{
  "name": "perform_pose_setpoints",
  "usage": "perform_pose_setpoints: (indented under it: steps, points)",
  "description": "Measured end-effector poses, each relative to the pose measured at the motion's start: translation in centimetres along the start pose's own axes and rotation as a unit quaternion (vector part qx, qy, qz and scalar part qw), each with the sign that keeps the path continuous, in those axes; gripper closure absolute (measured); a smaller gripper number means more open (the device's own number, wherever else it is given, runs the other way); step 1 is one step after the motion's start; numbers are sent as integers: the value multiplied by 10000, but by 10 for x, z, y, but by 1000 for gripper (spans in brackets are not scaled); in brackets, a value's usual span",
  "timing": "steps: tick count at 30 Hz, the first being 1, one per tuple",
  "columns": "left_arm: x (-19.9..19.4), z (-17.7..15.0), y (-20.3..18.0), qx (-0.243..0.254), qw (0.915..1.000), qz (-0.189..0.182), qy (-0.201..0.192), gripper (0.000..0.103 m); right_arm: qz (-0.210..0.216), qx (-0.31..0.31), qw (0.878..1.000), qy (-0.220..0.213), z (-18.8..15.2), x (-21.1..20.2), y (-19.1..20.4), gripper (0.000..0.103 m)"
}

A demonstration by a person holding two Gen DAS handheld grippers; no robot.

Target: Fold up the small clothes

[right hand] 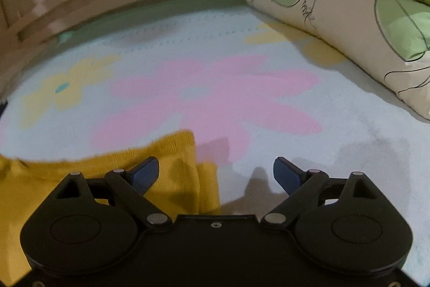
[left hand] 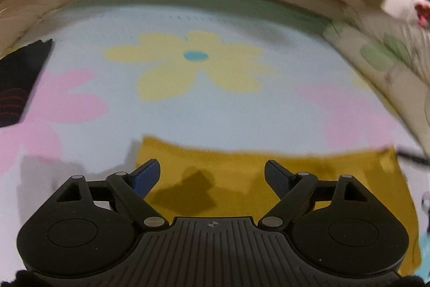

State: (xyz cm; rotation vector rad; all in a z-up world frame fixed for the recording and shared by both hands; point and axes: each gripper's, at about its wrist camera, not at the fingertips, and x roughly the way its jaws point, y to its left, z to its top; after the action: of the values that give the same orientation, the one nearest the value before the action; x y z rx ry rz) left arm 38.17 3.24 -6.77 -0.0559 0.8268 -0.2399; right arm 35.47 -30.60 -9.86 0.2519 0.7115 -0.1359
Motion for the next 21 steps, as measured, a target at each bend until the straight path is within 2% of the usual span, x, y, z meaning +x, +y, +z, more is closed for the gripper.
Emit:
perform_pose_setpoints:
  steps: [2, 7, 10, 13, 17, 21]
  points:
    - [6, -7, -15, 191, 9996, -49, 198, 13, 70, -79, 9999, -126, 5, -6, 9, 0]
    - [28, -29, -48, 898, 9940, -115, 613, 11, 608, -545, 9966, -55, 7, -10, 56, 0]
    - [35, -39, -51, 1019, 9936, 4, 496, 1, 1002, -1009, 9896, 218, -1, -6, 95, 0]
    - [35, -37, -40, 929, 9944, -62, 497, 1, 1234, -1620, 9777, 519, -18, 1, 130, 0]
    - [31, -35, -23, 769, 9958, -11, 488, 1, 938, -2297, 9660, 729, -35, 14, 146, 0]
    - [22, -37, -14, 815, 9953, 35, 516, 1, 646, -2108, 9724, 763, -34, 18, 123, 0]
